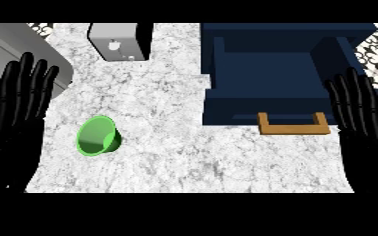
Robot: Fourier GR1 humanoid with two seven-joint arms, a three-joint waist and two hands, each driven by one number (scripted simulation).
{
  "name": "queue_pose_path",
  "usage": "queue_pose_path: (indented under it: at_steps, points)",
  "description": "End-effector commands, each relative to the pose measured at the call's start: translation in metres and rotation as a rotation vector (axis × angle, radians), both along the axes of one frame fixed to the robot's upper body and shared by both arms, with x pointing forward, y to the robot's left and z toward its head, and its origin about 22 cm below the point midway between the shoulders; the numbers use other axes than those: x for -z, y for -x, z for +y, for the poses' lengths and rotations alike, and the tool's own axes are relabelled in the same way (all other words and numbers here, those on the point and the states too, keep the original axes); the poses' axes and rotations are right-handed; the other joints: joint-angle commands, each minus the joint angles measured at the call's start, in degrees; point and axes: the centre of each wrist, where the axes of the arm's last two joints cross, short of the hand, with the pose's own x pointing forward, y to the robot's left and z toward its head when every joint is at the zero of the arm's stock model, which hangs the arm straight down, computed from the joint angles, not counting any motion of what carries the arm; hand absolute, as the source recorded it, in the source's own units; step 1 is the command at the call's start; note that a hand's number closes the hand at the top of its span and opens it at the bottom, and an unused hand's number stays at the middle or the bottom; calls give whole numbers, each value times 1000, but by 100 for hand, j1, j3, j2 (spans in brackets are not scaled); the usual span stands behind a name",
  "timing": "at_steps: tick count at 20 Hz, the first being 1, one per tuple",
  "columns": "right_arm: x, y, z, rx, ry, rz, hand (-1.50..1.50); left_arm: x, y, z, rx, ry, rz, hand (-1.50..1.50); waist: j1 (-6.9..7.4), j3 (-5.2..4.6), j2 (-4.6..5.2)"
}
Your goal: Pick up the cup, place it into the drawer and close the drawer
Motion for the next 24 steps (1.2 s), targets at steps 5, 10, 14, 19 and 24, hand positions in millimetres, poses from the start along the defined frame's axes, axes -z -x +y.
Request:
queue_pose_path:
  at_steps: [5, 10, 14, 19, 24]
  points:
    - [-2, -1, 12, 9, -9, -82, -150, 7, -5, 41, 392, 25, 22, -150, 38, 13, -79]
    - [-5, -13, 11, -122, 44, 68, -150, 35, -11, 70, 447, 223, 287, -150, 55, 20, -66]
    - [-13, -27, -4, -127, 50, 92, -150, 55, -10, 101, 446, 247, 334, -150, 28, 25, -84]
    - [-2, -44, -18, -127, 42, 84, -150, 66, -31, 130, 389, 179, 363, -150, 11, 26, -85]
    - [6, -59, -3, -169, 52, 55, -150, 120, -51, 118, 356, 163, 429, -150, -9, 24, -76]
